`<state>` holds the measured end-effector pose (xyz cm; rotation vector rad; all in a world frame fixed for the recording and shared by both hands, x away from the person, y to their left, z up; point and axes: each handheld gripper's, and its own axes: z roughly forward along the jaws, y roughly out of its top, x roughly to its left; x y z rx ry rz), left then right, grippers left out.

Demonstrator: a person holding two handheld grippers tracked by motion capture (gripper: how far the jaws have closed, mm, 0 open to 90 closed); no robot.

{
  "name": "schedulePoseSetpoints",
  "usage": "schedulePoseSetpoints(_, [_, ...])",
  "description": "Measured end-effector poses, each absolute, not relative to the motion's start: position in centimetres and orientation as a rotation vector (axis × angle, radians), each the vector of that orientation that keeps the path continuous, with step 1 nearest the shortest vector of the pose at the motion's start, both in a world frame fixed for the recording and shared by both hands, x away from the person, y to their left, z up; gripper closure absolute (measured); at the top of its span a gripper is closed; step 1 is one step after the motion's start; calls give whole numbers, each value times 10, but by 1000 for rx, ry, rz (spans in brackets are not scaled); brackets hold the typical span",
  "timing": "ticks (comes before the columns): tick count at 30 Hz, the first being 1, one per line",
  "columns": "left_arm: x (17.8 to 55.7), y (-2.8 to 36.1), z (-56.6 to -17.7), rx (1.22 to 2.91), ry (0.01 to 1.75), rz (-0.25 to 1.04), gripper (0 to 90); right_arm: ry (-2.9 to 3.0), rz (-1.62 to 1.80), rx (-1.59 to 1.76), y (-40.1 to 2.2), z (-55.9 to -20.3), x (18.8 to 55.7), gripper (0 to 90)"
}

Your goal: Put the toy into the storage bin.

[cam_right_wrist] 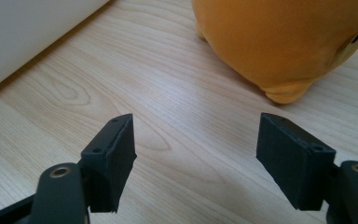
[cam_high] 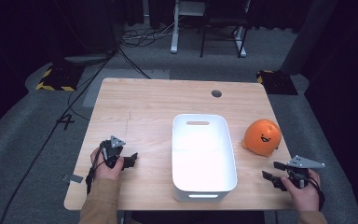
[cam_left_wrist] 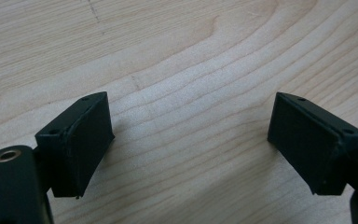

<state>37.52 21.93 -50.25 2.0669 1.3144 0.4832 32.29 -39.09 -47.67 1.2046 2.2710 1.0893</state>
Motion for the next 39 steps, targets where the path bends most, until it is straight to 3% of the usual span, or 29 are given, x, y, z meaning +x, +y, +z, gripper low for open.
schedulePoseSetpoints(39, [378, 221, -503, 2085, 1286, 484, 124, 2236, 1273, 989, -418, -388, 359, 454])
